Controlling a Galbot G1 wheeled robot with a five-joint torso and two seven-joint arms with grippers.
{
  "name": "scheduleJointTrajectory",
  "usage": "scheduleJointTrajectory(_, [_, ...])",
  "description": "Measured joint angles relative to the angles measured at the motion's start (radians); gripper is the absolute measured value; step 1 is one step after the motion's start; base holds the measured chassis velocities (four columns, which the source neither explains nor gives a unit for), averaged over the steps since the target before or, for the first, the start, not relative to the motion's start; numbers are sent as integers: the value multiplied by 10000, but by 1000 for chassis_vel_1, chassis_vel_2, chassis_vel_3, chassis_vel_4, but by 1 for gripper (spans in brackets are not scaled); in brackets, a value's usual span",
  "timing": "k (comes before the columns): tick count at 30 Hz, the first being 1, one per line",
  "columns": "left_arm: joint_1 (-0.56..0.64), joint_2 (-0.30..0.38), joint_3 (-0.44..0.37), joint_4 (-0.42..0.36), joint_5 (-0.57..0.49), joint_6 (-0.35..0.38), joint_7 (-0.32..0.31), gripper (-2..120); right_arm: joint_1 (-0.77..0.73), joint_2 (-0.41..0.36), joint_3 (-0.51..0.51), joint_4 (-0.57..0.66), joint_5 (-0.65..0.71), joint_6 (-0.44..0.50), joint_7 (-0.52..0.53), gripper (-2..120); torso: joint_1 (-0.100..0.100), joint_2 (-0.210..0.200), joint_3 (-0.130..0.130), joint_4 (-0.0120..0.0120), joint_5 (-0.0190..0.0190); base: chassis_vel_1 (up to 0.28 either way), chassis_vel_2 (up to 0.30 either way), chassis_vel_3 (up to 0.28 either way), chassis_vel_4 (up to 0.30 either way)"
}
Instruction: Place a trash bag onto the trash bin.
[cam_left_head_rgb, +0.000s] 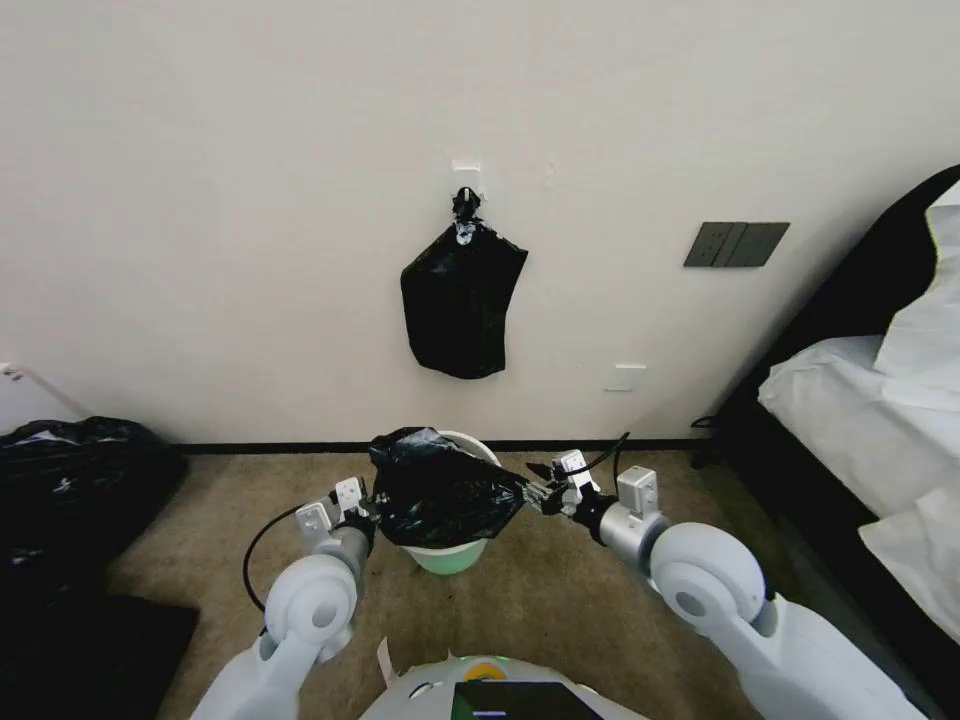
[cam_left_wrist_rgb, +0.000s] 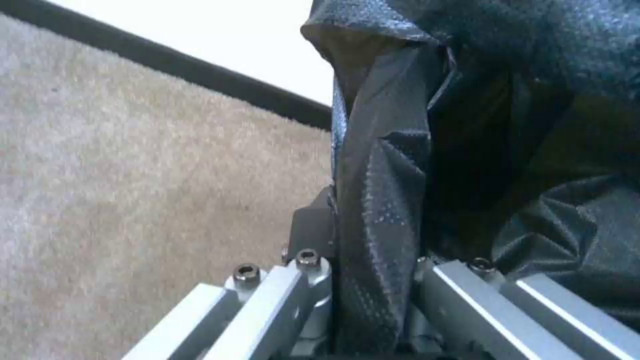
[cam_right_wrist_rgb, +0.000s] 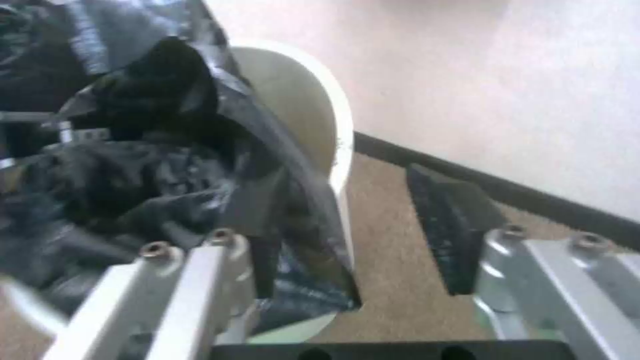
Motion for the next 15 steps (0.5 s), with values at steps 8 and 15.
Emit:
scheduleJointTrajectory(8, [-163,110,125,1,213,174,10,3,-327,-452,141,848,-615,125,-607,76,0,0,0,-3,-2,0,0,0,0])
scheduleJointTrajectory(15, [120,283,491,-172,1067,387,471,3,924,-673,-1044,732,-2368,860,-1073,98,0,0,0,2,0,0,0,0,0])
